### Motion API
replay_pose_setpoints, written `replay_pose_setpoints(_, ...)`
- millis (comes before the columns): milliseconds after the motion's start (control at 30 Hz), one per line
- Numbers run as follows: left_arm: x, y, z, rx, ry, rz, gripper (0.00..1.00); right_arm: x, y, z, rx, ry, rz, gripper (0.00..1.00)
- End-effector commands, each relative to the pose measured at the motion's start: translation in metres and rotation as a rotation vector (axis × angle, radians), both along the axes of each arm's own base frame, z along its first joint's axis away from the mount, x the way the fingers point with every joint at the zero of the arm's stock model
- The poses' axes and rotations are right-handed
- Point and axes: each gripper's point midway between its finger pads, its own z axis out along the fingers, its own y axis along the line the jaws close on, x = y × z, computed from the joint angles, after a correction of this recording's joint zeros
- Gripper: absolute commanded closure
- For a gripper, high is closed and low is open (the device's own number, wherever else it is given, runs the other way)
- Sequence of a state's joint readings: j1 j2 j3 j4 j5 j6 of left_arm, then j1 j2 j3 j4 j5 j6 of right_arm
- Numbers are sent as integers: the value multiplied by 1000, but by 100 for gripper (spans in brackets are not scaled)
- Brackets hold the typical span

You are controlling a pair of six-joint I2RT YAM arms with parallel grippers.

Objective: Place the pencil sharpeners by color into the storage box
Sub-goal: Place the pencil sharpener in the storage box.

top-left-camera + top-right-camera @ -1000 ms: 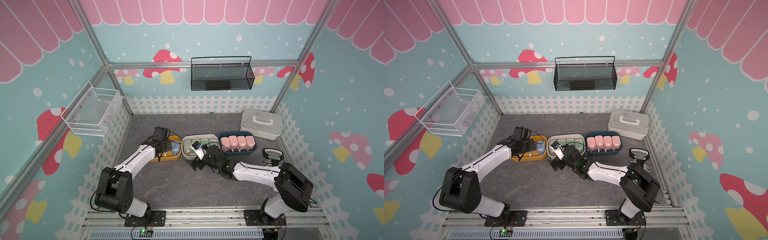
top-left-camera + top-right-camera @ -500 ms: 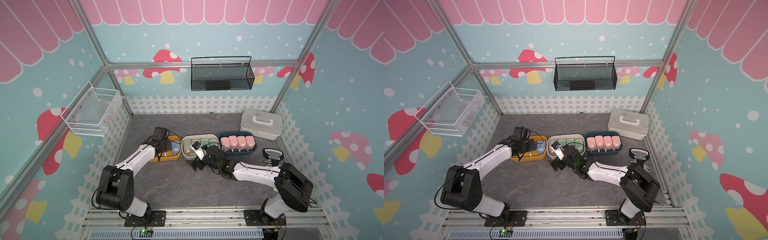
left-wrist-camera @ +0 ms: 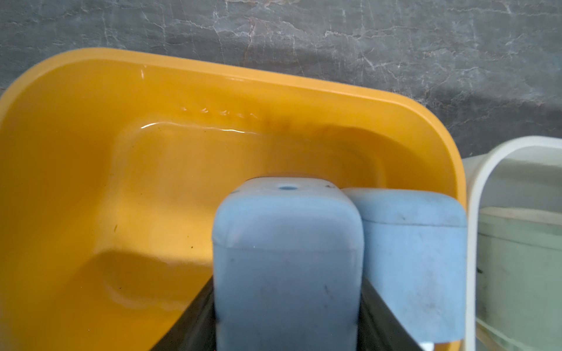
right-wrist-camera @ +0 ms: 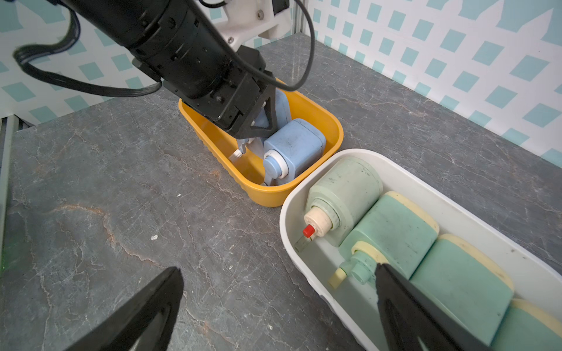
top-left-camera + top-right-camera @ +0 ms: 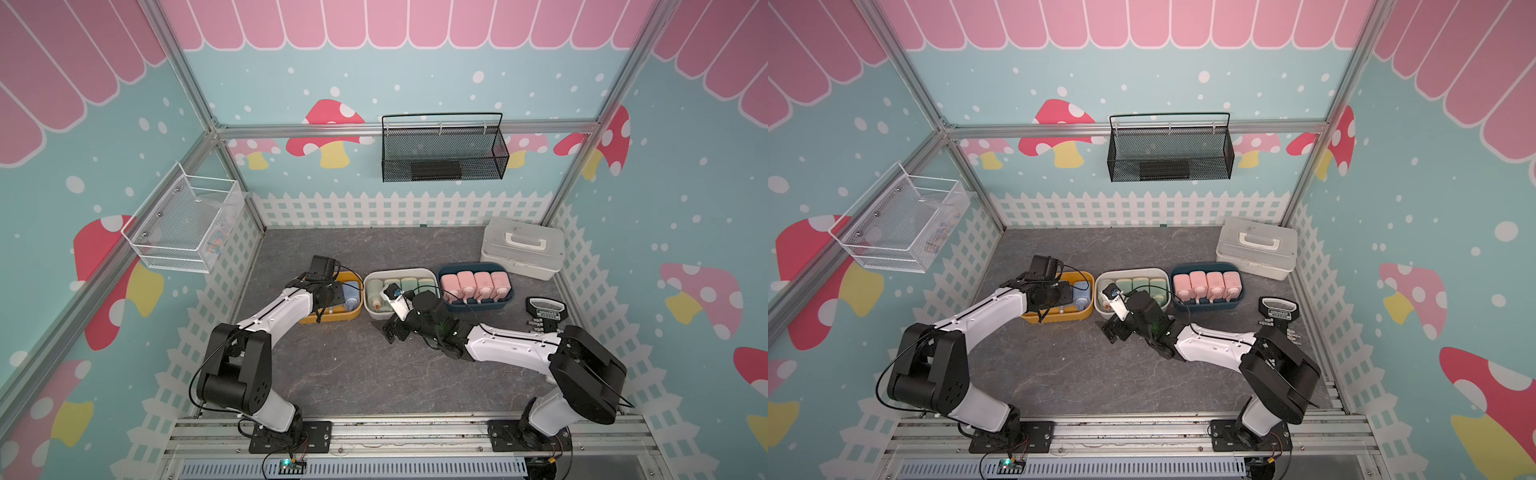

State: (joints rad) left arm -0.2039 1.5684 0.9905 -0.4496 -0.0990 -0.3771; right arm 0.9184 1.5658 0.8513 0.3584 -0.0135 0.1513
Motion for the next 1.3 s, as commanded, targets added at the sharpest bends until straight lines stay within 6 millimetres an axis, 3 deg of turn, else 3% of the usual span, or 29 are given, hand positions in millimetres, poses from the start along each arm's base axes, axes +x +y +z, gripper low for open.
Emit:
replay_pose_setpoints(0, 9, -4, 3, -5, -21, -40, 64, 1, 4, 8, 12, -6, -4, 1)
replay_pose_setpoints(300, 8, -7, -2, -2, 8, -62, 46, 1, 2, 6, -1, -4, -6, 1)
replay_pose_setpoints(600, 11, -4, 5, 10, 6, -57, 30, 1, 1, 5, -5, -3, -11, 2)
replay_pose_setpoints(1067, 6, 3, 23, -17, -37, -4, 22, 1, 0, 3, -12, 1, -16, 2)
replay_pose_setpoints(1267, 6, 0, 24, -144, -65, 23, 3, 9, -9, 2, -16, -1, -88, 1)
